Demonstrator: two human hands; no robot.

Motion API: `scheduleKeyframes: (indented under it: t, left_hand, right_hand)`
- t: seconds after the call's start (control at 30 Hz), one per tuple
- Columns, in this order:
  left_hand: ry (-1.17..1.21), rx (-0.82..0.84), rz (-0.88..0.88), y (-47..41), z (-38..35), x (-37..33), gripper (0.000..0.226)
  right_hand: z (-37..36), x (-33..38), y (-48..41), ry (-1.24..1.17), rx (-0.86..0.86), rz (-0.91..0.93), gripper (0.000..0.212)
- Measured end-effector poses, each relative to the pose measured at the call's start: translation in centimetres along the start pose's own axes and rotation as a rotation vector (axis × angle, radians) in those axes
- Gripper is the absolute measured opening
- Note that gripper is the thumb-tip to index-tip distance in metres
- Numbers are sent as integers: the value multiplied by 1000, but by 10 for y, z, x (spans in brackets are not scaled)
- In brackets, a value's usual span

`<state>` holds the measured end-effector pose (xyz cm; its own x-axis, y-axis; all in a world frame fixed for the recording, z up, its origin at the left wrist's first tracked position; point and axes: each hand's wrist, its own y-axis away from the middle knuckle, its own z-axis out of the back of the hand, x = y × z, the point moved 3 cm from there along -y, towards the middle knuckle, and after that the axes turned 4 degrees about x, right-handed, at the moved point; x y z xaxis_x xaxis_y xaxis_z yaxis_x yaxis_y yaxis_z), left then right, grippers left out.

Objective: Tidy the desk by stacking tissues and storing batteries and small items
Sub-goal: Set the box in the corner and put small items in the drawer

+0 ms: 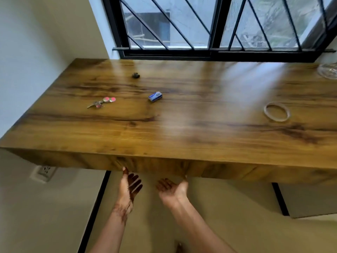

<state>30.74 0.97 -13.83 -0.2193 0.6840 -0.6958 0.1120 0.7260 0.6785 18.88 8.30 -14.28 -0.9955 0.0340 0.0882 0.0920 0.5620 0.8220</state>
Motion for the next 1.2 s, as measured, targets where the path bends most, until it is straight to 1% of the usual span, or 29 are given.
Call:
scheduleKeyframes:
  t: [0.07,0.17,0.27,0.33,0.37,0.43,0.47,0.5,0.6,0.7,0.73,0.8,0.83,0.87,0.9,0.93,0.97,1.07,1.2]
  left_hand:
    - [112,22,39,-13,3,1,66]
    - [268,34,112,-32,9,6,92]
    - [408,66,129,-44,10,9,104]
    - [448,114,100,-49,8,7,98]
    - [470,137,82,-50,7,5,90]
    - [545,184,59,-53,5,-1,64]
    - [569,190,56,-54,4,-2,54]
    - [576,185,58,-54,3,-4,51]
    - [562,132,70,-52,10,2,53]
    - [580,151,80,-47,17,8,71]
    - [583,156,90,-46,21,11,71]
    - [580,176,113,-42,31,19,64]
    - [579,177,121,-38,35,21,67]
    - [594,183,116,-32,38,23,83]
    - [601,188,105,-27,43,24,109]
    - [608,190,105,-22,47,26,125]
    - [609,188,101,-18,52,27,126]
    - [574,153,137,-8,65,38,100]
    - [521,171,146,2,80,46,83]
  right_hand:
    - [1,3,-17,-76,-18,52,78]
    - [5,9,-34,-154,16,123,91]
    - [14,18,-50,-213,61,216,96]
    - [20,23,-56,-243,74,236,99]
    - [21,25,-57,-258,82,238,100]
    - [23,29,-55,-266,88,234,101]
    - [24,30,-53,-255,91,230,102]
    - [25,30,-53,-243,94,228,102]
    - [30,26,-49,-233,76,228,101]
    - [36,21,-42,-225,66,237,98]
    - [39,18,-40,-218,53,229,97]
    - [48,11,-35,-217,46,212,96]
    - [52,8,-32,-224,41,207,96]
    - [55,5,-27,-227,35,202,95]
    - [58,1,-23,-227,32,199,95]
    - [61,-1,-19,-227,30,200,94]
    - [63,-5,-15,-230,28,198,93]
    - [73,-13,-6,-233,27,198,92]
    - [89,-22,-2,-175,17,191,93]
